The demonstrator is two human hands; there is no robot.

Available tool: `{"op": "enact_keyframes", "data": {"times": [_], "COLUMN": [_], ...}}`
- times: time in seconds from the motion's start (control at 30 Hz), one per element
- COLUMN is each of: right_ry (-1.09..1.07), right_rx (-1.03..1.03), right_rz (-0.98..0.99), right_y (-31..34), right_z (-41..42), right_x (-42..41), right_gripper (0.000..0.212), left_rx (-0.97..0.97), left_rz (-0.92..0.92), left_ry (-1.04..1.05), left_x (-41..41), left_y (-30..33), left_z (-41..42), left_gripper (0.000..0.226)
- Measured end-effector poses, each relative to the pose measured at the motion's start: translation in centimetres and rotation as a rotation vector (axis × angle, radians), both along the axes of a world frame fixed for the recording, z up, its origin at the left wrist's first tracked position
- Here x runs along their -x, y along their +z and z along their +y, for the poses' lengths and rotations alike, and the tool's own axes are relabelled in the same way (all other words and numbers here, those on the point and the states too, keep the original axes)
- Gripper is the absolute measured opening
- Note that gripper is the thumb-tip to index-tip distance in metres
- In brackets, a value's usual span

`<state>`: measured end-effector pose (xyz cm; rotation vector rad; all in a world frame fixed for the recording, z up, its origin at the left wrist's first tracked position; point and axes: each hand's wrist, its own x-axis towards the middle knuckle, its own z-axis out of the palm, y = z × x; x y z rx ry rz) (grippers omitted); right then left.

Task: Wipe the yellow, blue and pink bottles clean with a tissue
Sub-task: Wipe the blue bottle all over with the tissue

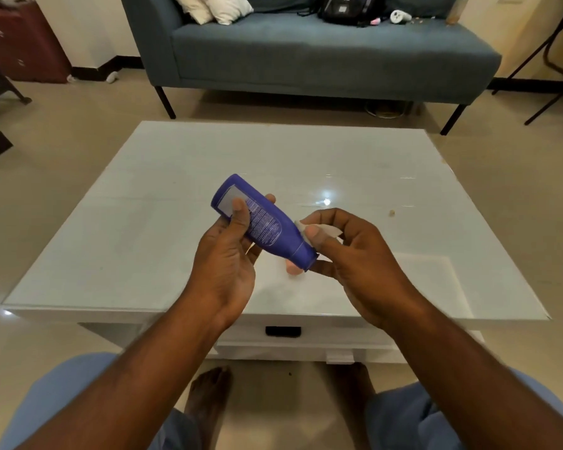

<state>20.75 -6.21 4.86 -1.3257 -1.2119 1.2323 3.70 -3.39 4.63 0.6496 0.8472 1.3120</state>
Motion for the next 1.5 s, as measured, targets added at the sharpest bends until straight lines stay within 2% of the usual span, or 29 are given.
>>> {"op": "enact_keyframes", "data": {"times": [0.07,0.13,0.23,0.37,0.47,0.53,0.63,0.7,0.8,0.9,0.97,1.1,1.17,1.23,1.37,1.43,1.5], "right_ry": [0.087,0.125,0.093,0.076,0.125,0.079,-0.047,-0.056,-0.062,-0.103,-0.048,0.263,0.373,0.33,-0.006,0.011,0.185], "right_rx": [0.033,0.027,0.022,0.118,0.099,0.069,-0.033,-0.187,-0.442,-0.518,-0.577,-0.6,-0.584,-0.584,-0.582,-0.565,-0.519], "right_rz": [0.049,0.019,-0.002,0.121,0.135,0.087,-0.124,-0.245,-0.419,-0.476,-0.537,-0.482,-0.487,-0.513,-0.58,-0.558,-0.448], "right_y": [0.1,0.3,0.0,-0.1,0.1,-0.1,-0.4,-0.4,-0.6,-0.8,-0.9,-1.1,-1.0,-0.9,-0.4,-0.5,-0.8], "right_z": [-0.1,-0.1,0.0,0.0,-0.4,-0.5,0.0,0.0,-0.2,-0.3,-0.3,-1.2,-1.5,-1.2,0.0,-0.1,-1.0], "right_x": [-0.1,-0.2,-0.4,-0.5,0.0,0.5,0.3,0.1,0.3,0.5,0.6,1.3,1.3,1.0,0.0,-0.2,0.0], "right_gripper": [0.027,0.033,0.03,0.034,0.026,0.027,0.027,0.033,0.039,0.024,0.018,0.024,0.027,0.026,0.012,0.012,0.019], "left_rx": [0.059,0.085,0.083,0.082,0.109,0.142,0.226,0.31,0.354,0.354,0.366,0.448,0.441,0.405,0.367,0.391,0.434], "left_rz": [-0.015,0.011,-0.001,-0.106,-0.123,-0.084,0.051,0.159,0.217,0.235,0.214,0.085,0.086,0.125,0.181,0.137,0.055], "left_ry": [-0.005,-0.013,-0.031,-0.054,-0.015,-0.002,-0.063,-0.16,-0.287,-0.342,-0.314,-0.267,-0.256,-0.286,-0.352,-0.316,-0.255], "left_x": [0.1,0.1,0.2,0.5,0.3,0.3,0.2,-0.2,-1.0,-1.6,-1.7,-1.0,-0.7,-0.8,-1.6,-1.6,-1.3], "left_y": [-0.3,-0.4,-0.2,0.0,0.0,0.1,0.3,0.2,0.1,-0.1,-0.2,0.0,-0.1,-0.2,-0.4,-0.4,-0.3], "left_z": [0.1,0.2,0.1,0.2,-0.1,-0.5,-0.8,-1.2,-2.1,-2.6,-2.6,-2.2,-1.9,-2.1,-2.7,-2.7,-2.2], "left_gripper": [0.046,0.049,0.048,0.054,0.055,0.058,0.06,0.058,0.058,0.058,0.057,0.062,0.062,0.06,0.055,0.054,0.055]}}
